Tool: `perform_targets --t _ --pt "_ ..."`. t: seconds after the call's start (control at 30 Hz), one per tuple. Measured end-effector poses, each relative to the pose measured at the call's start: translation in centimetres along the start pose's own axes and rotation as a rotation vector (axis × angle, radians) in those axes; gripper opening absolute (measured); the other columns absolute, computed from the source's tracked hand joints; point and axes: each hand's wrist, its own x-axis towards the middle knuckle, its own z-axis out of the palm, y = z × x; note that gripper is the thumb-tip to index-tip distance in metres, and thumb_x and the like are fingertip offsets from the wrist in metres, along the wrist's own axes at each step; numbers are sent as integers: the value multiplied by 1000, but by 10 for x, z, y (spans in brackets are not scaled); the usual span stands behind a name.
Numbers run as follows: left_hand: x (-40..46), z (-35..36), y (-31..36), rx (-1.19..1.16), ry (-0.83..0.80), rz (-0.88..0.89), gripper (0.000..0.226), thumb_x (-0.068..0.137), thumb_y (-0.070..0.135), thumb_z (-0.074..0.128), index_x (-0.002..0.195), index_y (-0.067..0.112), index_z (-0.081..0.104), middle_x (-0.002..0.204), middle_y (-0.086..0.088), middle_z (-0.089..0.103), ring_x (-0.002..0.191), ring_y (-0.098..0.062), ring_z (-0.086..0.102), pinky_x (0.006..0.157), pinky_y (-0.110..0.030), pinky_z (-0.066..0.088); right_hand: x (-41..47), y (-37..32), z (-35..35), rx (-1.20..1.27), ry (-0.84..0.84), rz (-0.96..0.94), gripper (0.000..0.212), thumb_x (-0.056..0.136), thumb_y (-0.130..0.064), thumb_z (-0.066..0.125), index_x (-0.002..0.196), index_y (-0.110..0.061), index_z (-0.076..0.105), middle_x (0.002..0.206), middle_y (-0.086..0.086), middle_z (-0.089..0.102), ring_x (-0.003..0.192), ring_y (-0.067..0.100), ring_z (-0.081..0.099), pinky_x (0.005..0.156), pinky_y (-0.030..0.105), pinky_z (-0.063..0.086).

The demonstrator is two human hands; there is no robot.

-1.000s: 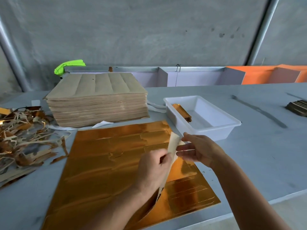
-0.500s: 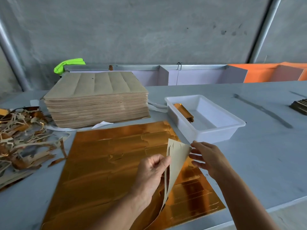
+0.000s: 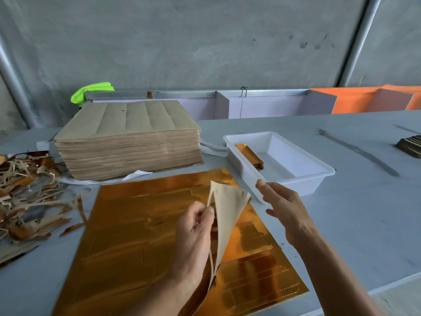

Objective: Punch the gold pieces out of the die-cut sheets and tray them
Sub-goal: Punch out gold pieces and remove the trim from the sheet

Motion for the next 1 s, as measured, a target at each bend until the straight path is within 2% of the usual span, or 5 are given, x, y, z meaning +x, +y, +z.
perform_targets --t 0.2,0.4,0.6,0.83,1.0 --pt "-21 0 20 282 -169 465 23 95 21 52 73 24 53 53 17 48 47 0 45 44 -7 28 26 -2 12 176 -239 433 68 82 -65 53 110 -3 61 96 11 69 85 29 68 74 42 57" --pt "-40 1 -6 518 -508 481 28 88 52 43 93 27 54 72 9 55 64 -4 53 60 -28 45 39 -6 23 55 -228 502 22 84 -6 67 105 -2 61 94 16 66 81 28 65 56 35 53" --pt "18 -10 2 325 -188 123 45 92 51 38 84 13 61 78 -8 65 70 -18 62 64 -33 53 32 -7 25 -228 -408 161 19 96 -6 49 102 -13 66 101 17 68 93 30 68 90 49 53" --pt "112 3 14 656 -36 -96 57 79 69 52 104 18 53 90 7 57 82 -13 57 66 -31 44 8 -19 51 -580 -596 -308 37 101 -9 36 124 -29 56 100 -10 64 84 3 65 68 14 53" --pt "154 0 13 913 -26 -191 37 84 37 58 107 7 58 103 -6 63 90 -21 59 66 -29 43 -4 -21 73 -748 -617 -568 28 101 -17 40 125 -20 54 99 2 64 79 11 62 63 19 50"
